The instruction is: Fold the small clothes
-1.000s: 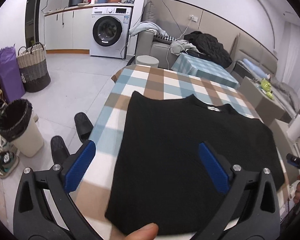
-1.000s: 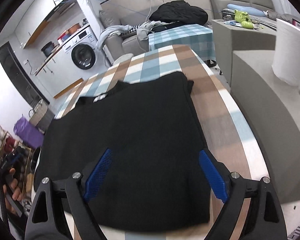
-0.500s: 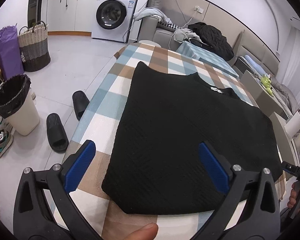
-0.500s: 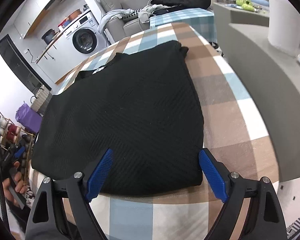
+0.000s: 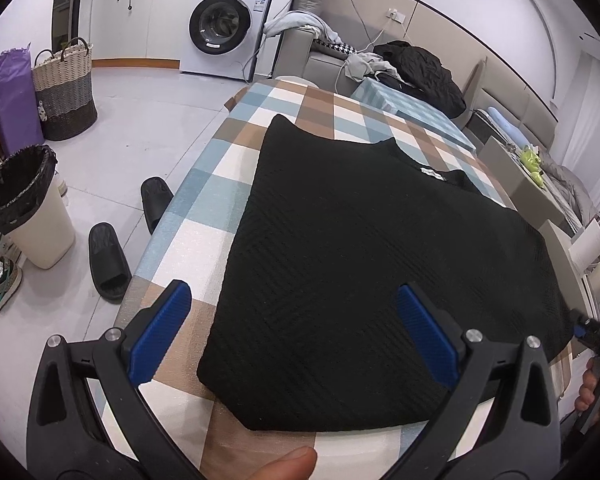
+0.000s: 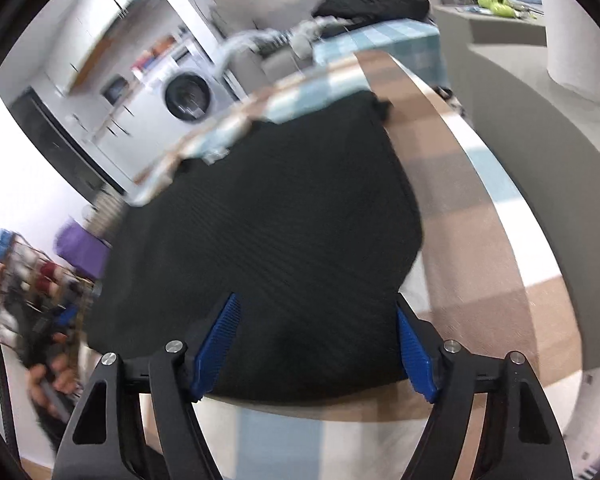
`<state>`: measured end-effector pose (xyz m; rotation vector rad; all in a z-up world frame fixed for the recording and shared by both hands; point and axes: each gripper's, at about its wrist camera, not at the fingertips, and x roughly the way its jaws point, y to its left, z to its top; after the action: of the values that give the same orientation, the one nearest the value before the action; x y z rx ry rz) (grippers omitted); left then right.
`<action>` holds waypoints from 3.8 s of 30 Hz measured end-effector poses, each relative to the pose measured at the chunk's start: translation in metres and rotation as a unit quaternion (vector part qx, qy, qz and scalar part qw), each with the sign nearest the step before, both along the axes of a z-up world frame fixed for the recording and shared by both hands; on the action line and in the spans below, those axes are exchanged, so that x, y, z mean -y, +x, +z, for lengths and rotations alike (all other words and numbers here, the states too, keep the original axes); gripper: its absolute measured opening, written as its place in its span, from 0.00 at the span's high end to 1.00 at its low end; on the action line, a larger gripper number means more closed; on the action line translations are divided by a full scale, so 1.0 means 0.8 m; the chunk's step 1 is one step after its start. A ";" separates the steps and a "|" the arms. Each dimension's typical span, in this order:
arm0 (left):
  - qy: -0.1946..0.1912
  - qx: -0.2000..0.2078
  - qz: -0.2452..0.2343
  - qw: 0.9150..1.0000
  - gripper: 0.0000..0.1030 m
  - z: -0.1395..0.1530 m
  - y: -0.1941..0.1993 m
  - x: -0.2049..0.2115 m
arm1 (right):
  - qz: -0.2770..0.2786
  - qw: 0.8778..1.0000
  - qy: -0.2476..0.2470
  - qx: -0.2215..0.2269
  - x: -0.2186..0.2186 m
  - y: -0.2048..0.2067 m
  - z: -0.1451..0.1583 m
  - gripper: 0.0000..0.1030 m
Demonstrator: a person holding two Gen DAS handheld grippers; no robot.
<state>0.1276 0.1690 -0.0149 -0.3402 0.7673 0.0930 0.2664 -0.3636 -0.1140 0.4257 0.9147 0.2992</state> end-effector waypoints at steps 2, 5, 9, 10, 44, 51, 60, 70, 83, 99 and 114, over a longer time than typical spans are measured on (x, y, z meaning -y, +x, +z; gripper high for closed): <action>0.001 0.000 0.000 1.000 0.01 0.000 0.000 0.000 | -0.007 0.999 0.033 0.013 0.009 0.000 0.003 0.26; 0.003 -0.001 -0.001 1.000 0.01 0.000 0.001 0.001 | -0.024 0.999 0.028 0.009 0.015 0.004 -0.001 0.41; 0.006 -0.006 -0.001 1.000 0.01 -0.003 0.002 0.002 | -0.030 0.999 0.018 0.007 0.015 0.009 -0.008 0.74; 0.006 -0.008 -0.001 1.000 0.01 -0.004 0.003 0.002 | -0.035 0.999 0.008 0.011 0.014 0.009 -0.008 0.89; -0.112 -0.065 0.017 0.991 0.17 -0.047 -0.073 -0.012 | -0.101 0.985 0.134 -0.046 0.021 -0.057 -0.045 0.49; -0.124 -0.065 0.006 0.990 0.23 -0.048 -0.077 -0.003 | -0.120 0.983 0.137 -0.031 0.015 -0.047 -0.045 0.49; -0.181 -0.053 0.015 0.982 0.31 -0.052 -0.060 0.003 | -0.127 0.982 0.140 -0.019 0.019 -0.047 -0.045 0.49; -0.117 -0.026 0.073 0.990 0.87 -0.058 -0.035 0.011 | -0.141 0.982 0.127 -0.007 0.020 -0.044 -0.045 0.49; -0.099 0.008 0.062 0.993 0.91 -0.038 -0.082 0.019 | -0.172 0.982 0.073 0.027 0.028 -0.061 -0.029 0.88; -0.107 -0.029 0.065 0.992 0.66 -0.058 -0.086 0.016 | -0.147 0.986 -0.006 0.082 0.010 -0.077 0.017 0.53; -0.021 0.031 0.057 0.998 0.89 -0.037 -0.063 0.042 | 0.001 0.996 -0.059 0.062 -0.109 -0.038 -0.013 0.48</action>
<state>0.0774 0.1352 -0.0441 -0.4257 0.6894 0.1736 0.2361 -0.2760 -0.1244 0.2948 0.8071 0.2685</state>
